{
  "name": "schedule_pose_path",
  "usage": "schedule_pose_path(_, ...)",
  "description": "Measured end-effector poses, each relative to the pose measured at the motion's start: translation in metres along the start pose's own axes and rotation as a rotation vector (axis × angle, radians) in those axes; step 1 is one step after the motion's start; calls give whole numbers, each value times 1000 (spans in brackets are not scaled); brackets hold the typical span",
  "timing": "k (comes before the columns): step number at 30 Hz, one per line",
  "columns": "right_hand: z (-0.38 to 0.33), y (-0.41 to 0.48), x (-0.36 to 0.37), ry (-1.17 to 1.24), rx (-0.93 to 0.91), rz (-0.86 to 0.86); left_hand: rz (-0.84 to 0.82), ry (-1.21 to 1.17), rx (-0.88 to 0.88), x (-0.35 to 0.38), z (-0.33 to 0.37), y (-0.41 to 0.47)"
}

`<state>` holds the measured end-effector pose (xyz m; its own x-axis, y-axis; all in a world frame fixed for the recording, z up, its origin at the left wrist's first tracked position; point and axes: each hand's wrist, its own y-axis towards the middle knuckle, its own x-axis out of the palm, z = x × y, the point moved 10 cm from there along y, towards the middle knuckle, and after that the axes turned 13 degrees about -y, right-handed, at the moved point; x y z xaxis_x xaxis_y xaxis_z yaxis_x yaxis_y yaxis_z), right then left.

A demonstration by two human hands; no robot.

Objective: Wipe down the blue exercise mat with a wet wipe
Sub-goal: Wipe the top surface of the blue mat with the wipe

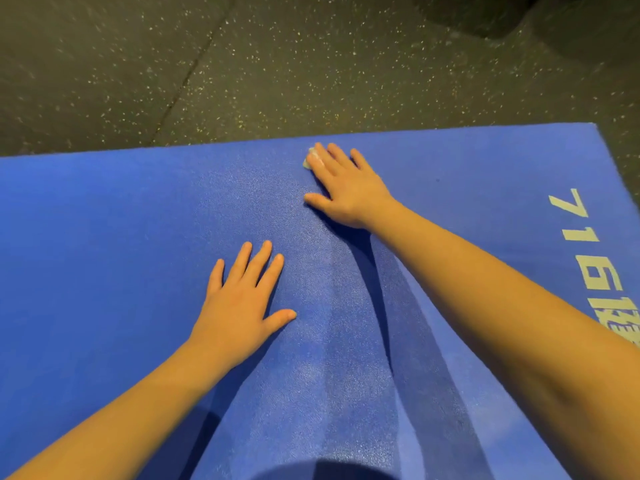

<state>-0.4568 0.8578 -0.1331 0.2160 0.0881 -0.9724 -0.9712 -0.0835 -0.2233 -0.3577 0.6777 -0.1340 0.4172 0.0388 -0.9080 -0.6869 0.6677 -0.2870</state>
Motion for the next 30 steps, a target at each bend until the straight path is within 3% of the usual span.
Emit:
schedule_pose_path(4,61,11,6,116,411,-82,2,9,3,0,0,1)
schedule_pose_path(5,56,14,5,137,413,-96,-2,8,-1,0,0,1)
schedule_pose_path(8,8,16,-3,80,131,-47,-14,20,-11,1,-1,1)
schedule_pose_path(10,12,9,-2,24,62,-19,-20,20,-13,1,0,1)
schedule_pose_path(12,56,1,-7,23,253,48,-15,17,-10,1,0,2)
schedule_pose_path(15,97,-20,5,106,541,-14,-9,23,-5,1,0,2)
schedule_pose_path(20,52,-35,14,29,185,-27,-11,22,-13,2,0,1)
schedule_pose_path(21,64,-37,14,7,189,-22,-6,23,-14,1,0,1)
schedule_pose_path(25,107,-49,17,139,487,-26,-15,19,-30,2,0,2)
schedule_pose_path(27,74,-52,17,200,423,1,-23,15,-48,3,0,2)
schedule_pose_path(30,36,-72,24,102,166,3,-35,3,-74,5,-1,1)
